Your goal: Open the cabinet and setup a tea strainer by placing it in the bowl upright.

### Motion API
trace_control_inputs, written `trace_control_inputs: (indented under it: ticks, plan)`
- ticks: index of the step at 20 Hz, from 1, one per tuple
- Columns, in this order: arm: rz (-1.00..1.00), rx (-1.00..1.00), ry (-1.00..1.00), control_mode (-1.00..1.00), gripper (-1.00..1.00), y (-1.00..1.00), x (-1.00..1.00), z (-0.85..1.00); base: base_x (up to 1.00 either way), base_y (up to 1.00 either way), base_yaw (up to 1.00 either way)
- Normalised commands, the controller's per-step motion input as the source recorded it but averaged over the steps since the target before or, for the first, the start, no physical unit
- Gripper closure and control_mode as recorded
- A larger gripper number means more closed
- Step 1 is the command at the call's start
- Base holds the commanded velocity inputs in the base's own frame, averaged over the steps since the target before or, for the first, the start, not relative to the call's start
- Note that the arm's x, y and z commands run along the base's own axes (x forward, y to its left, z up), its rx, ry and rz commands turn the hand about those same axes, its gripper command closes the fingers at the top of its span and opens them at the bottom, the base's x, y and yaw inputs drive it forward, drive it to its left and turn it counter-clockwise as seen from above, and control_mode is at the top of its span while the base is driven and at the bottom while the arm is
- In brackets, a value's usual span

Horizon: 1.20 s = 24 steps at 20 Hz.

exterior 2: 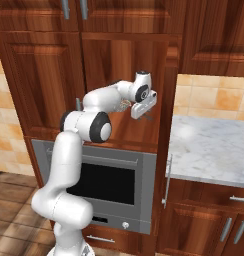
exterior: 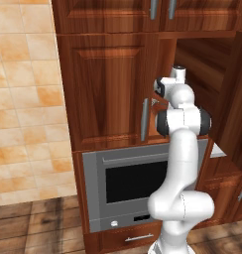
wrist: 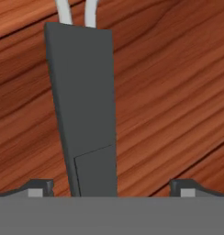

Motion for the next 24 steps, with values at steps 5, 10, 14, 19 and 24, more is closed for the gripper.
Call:
trace_control_inputs:
  ticks: [5, 10, 14, 19, 24]
  plan:
    - [0.06, 0.00, 0.00, -1.00, -1.00, 0.00, 0.00, -0.08, 0.00, 0.00, 0.00]
    - [0.05, 0.00, 0.00, -1.00, -1.00, 0.00, 0.00, -0.06, 0.00, 0.00, 0.00]
    - [0.05, 0.00, 0.00, -1.00, -1.00, 0.00, 0.00, -0.06, 0.00, 0.00, 0.00]
    - [0.05, 0.00, 0.00, -1.00, 1.00, 0.00, 0.00, -0.08, 0.00, 0.00, 0.00]
    - [0.05, 0.01, 0.00, -1.00, 1.00, 0.03, 0.00, -0.11, 0.00, 0.00, 0.00]
